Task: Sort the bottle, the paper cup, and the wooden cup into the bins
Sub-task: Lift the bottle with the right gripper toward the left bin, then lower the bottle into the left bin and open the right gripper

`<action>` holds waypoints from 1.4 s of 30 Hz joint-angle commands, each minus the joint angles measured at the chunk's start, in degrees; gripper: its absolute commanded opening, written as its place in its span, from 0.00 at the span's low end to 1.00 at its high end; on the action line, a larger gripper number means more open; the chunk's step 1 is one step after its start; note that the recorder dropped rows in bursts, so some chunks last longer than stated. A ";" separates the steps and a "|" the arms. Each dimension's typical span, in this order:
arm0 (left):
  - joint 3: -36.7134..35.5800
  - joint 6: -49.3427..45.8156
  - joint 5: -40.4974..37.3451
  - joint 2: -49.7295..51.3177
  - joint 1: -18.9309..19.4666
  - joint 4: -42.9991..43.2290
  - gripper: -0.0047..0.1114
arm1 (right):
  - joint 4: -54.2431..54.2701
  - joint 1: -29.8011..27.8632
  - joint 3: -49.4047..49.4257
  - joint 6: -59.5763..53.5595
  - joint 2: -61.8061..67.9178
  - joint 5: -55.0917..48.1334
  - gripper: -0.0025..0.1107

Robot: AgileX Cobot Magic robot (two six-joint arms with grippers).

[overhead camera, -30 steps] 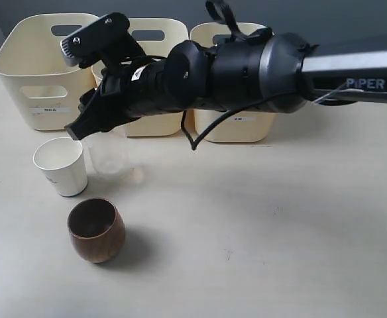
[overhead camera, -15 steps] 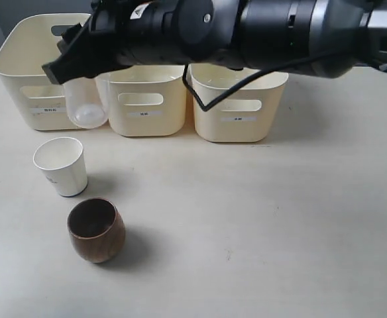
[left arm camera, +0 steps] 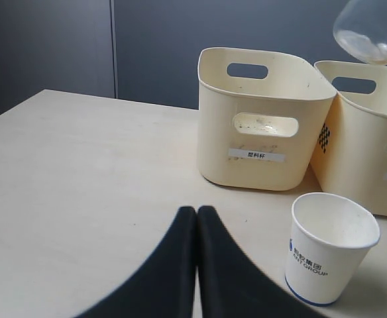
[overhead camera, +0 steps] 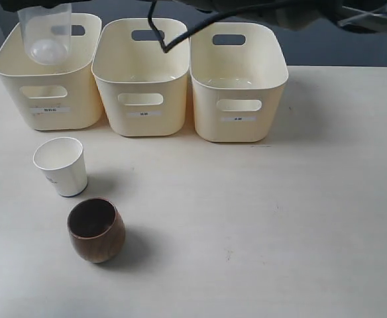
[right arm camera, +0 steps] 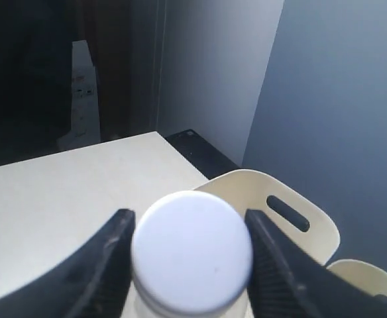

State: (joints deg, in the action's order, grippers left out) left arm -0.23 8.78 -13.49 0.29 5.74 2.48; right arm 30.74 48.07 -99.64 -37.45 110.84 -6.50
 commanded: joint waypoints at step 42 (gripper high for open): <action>0.23 0.08 0.25 -0.29 -0.20 0.15 0.04 | -4.90 -4.77 -31.56 3.99 29.73 -5.39 0.35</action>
State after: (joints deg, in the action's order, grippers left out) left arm -0.23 8.78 -13.49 0.29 5.74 2.48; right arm 26.16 43.53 -130.71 -33.39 140.53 -11.82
